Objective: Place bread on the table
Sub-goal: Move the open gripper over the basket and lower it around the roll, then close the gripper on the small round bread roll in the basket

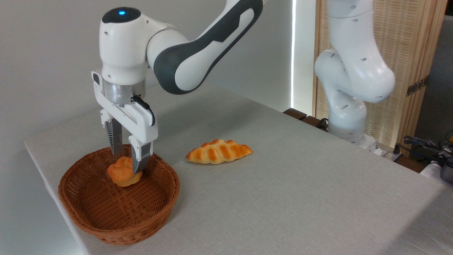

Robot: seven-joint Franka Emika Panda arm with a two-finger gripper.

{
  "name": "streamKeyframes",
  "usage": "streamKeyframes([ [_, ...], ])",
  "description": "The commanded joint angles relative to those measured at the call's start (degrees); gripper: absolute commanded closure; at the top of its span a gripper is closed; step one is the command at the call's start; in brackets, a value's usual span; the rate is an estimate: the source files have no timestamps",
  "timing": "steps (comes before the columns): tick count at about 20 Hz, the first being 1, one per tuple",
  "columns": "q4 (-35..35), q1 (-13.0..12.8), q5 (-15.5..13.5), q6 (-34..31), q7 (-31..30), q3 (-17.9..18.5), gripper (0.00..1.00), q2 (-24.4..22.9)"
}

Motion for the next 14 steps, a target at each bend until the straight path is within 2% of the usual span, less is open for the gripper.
streamKeyframes([
  [1,0.81,-0.05,-0.43,0.83,-0.35,-0.08,0.0,1.29],
  [11,0.81,-0.05,0.01,2.24,0.09,-1.58,0.0,3.31],
  [13,0.81,-0.05,1.67,2.85,0.09,-1.58,0.02,3.32],
  [14,0.81,-0.13,3.33,2.94,0.0,-1.58,0.1,3.32],
])
